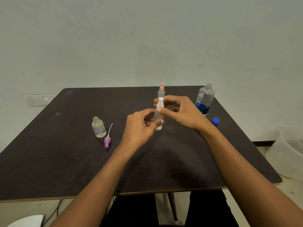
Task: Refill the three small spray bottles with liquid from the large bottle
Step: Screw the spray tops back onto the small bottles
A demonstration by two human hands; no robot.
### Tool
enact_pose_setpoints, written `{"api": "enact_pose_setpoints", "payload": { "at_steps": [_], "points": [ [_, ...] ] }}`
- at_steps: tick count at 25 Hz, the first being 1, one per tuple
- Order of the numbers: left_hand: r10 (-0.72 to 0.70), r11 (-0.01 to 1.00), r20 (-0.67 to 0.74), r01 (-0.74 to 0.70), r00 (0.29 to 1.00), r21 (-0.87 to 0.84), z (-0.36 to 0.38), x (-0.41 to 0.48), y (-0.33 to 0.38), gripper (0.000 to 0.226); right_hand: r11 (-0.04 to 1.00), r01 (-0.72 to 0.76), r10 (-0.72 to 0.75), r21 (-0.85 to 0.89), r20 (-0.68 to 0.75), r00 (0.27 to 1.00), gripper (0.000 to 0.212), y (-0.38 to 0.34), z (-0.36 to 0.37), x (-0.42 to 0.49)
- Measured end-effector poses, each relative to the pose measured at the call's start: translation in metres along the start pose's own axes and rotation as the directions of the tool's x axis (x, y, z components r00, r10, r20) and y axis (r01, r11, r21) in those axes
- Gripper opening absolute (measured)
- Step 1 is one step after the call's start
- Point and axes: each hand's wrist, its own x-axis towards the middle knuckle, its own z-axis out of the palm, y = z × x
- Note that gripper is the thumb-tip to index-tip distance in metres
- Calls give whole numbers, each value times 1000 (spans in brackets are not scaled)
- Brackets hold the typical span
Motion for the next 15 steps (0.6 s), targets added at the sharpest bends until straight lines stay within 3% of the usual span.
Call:
{"api": "enact_pose_setpoints", "payload": {
  "at_steps": [2, 7, 11, 15],
  "points": [
    [3, 1000, -4, -3, 1000, -2, 0, 1, 1, 39, 1000, -9, 10, -10, 27, 1000, 35, 0, -3, 1],
    [7, 1000, -13, -6, 1000, 22, 3, -1, 4, 44, 1000, -31, 31, -1, -139, 990, 26, 4, 6, 1],
    [-11, 1000, -14, 12, 1000, 14, 5, -1, 3, 43, 999, -31, 32, 6, -270, 962, 31, 8, 19, 1],
    [-22, 1000, -12, 22, 1000, 19, 4, -1, -2, 43, 999, -46, 49, 17, -303, 952, 30, 10, 29, -2]
  ]
}}
